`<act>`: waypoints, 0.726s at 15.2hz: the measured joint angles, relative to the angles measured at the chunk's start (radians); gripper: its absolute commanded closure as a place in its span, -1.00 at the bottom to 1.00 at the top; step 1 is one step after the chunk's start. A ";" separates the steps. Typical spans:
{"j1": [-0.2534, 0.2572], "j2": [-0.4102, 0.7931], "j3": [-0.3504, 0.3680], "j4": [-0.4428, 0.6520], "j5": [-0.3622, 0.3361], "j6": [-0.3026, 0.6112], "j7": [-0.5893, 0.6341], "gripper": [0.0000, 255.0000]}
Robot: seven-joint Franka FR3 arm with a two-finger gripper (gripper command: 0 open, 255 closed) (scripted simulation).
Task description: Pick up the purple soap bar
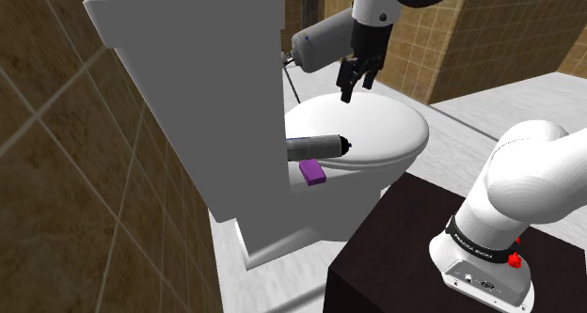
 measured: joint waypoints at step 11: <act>0.006 0.215 0.205 -0.091 0.143 0.243 0.368 -1.00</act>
